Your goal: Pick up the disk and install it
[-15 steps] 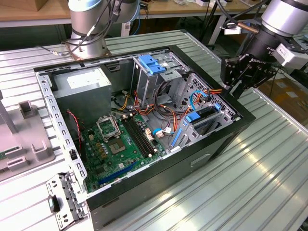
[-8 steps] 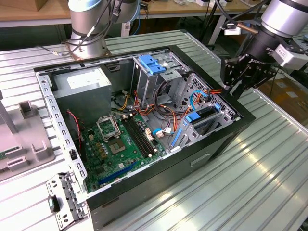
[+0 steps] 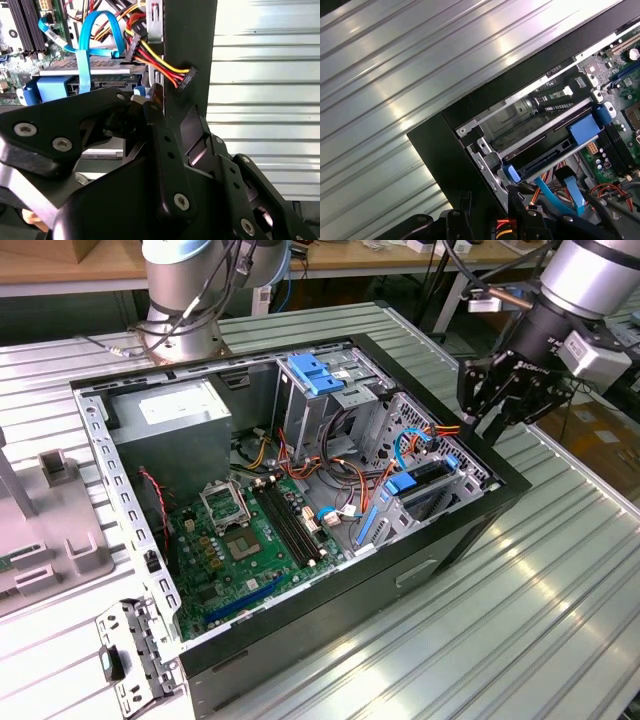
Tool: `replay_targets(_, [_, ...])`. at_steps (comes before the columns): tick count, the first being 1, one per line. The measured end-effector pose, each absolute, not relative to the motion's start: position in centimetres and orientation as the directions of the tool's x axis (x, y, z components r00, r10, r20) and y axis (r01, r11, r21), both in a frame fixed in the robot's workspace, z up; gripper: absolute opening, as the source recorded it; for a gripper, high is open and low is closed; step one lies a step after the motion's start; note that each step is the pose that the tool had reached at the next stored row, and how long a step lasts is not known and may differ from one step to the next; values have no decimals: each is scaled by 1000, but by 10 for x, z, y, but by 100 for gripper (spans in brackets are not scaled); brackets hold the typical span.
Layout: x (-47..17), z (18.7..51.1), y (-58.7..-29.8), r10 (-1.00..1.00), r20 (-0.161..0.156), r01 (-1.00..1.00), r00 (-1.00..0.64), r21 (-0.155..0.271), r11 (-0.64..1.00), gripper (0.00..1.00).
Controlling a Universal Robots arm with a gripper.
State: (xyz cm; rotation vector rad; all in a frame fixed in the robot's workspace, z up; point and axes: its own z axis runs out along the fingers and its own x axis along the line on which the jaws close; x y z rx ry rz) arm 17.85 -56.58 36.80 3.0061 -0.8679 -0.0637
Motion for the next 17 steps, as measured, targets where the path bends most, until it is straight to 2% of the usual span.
replay_targets(17, [193, 364, -554, -569, -36, -568, 822, 23, -822, 42])
